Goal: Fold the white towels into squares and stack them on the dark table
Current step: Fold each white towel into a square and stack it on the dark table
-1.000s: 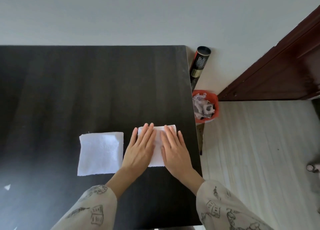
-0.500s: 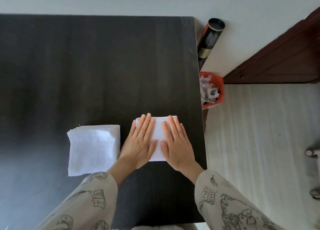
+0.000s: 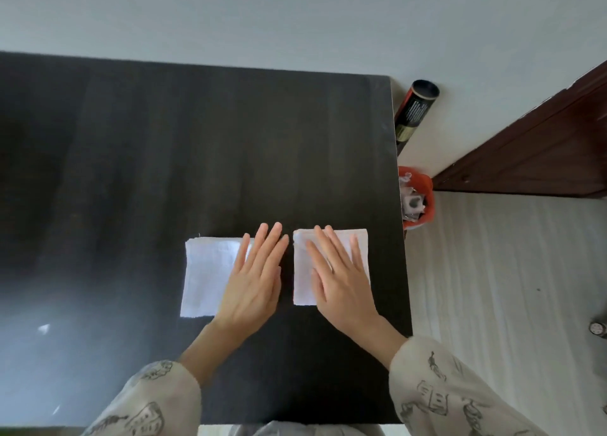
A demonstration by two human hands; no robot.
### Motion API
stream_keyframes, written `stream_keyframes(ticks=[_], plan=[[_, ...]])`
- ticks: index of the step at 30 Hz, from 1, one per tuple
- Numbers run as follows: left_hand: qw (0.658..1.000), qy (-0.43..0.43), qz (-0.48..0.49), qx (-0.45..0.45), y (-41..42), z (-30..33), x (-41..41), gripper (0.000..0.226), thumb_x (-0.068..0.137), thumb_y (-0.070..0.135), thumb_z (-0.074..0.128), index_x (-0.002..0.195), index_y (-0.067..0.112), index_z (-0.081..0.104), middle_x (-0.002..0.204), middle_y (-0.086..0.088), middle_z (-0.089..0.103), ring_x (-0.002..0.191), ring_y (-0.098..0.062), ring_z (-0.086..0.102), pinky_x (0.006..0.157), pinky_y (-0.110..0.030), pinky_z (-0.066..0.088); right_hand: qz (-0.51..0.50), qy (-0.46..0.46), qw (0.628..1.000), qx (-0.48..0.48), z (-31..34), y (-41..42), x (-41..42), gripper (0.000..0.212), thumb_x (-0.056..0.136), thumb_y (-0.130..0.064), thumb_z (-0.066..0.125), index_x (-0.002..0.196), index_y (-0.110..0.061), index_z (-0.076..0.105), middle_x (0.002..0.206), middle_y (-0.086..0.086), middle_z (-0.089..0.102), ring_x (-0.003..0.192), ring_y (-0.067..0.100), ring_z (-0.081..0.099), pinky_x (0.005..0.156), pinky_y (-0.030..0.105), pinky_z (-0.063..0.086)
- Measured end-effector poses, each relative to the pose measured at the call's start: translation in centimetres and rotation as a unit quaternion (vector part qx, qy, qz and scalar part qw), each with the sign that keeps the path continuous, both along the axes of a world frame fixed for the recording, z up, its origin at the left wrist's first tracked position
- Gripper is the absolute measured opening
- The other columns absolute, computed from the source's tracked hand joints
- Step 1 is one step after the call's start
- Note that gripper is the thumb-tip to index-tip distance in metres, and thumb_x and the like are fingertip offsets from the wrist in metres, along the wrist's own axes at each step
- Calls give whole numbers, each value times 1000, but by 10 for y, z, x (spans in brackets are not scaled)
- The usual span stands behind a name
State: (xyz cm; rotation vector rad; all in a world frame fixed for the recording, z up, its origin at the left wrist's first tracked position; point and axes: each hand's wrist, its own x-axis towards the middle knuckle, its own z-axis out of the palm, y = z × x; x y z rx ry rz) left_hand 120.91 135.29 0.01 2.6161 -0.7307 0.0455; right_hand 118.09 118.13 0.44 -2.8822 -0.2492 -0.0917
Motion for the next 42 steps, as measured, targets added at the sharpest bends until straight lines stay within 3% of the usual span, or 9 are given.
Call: stream_keyframes(ticks=[3,7,13,27,32,34,37,39,42], plan=[[997,-10,48,60,48,-6,-2,53,84,-5,42,135,5,35,146,-17,34,140,-28,18,115,-41,8,63,-7,997,38,2,50,-1,46,100,-30,22,131,-12,52,141,7,48,134,23,40,113,45,25],[987,-3,-2,160,90,-18,-6,59,71,-3,70,125,-4,47,142,-23,39,136,-38,26,115,-46,9,115,42,992,-11,-21,98,-12,56,85,-33,62,133,-8,49,140,10,48,133,26,40,109,43,34],[989,14,14,148,94,-34,10,48,95,20,30,137,-2,34,146,-21,32,139,-33,23,117,-43,11,36,68,993,-92,-39,112,13,63,89,-46,49,138,-8,41,144,12,42,135,27,38,112,45,25],[983,11,-23,183,100,-59,8,51,99,20,8,143,-5,13,150,-24,16,141,-37,11,117,-44,6,32,106,990,-85,-52,116,11,65,90,-47,47,142,-8,36,149,11,35,139,25,31,113,40,27],[994,95,48,22,103,-37,5,51,97,17,23,146,5,15,155,-8,10,145,-16,-1,118,-30,-1,56,92,994,37,-20,106,15,48,94,-30,42,136,-6,44,144,11,43,134,26,40,110,43,29],[971,139,178,-81,102,-29,-1,51,98,15,25,147,9,13,156,0,2,144,-11,-7,118,-27,-1,-20,69,990,124,3,91,16,39,96,-24,39,131,-9,50,137,8,51,127,23,49,110,35,27],[864,282,367,-199,95,-15,2,51,101,22,25,148,15,9,157,3,3,145,-14,2,116,-29,8,-185,73,956,215,29,53,20,32,96,-20,47,127,-15,52,131,2,54,119,15,50,98,17,32],[804,348,420,-238,92,-8,8,49,101,27,24,148,18,14,155,2,16,143,-18,17,113,-30,16,-268,71,935,220,32,23,21,31,96,-22,46,127,-15,50,129,2,52,117,14,49,94,18,36],[787,375,425,-243,93,-8,13,48,100,29,23,147,19,24,151,0,29,138,-21,28,111,-31,22,-354,97,900,233,15,-13,16,30,98,-30,39,120,-14,53,120,3,52,110,15,50,90,23,42]])
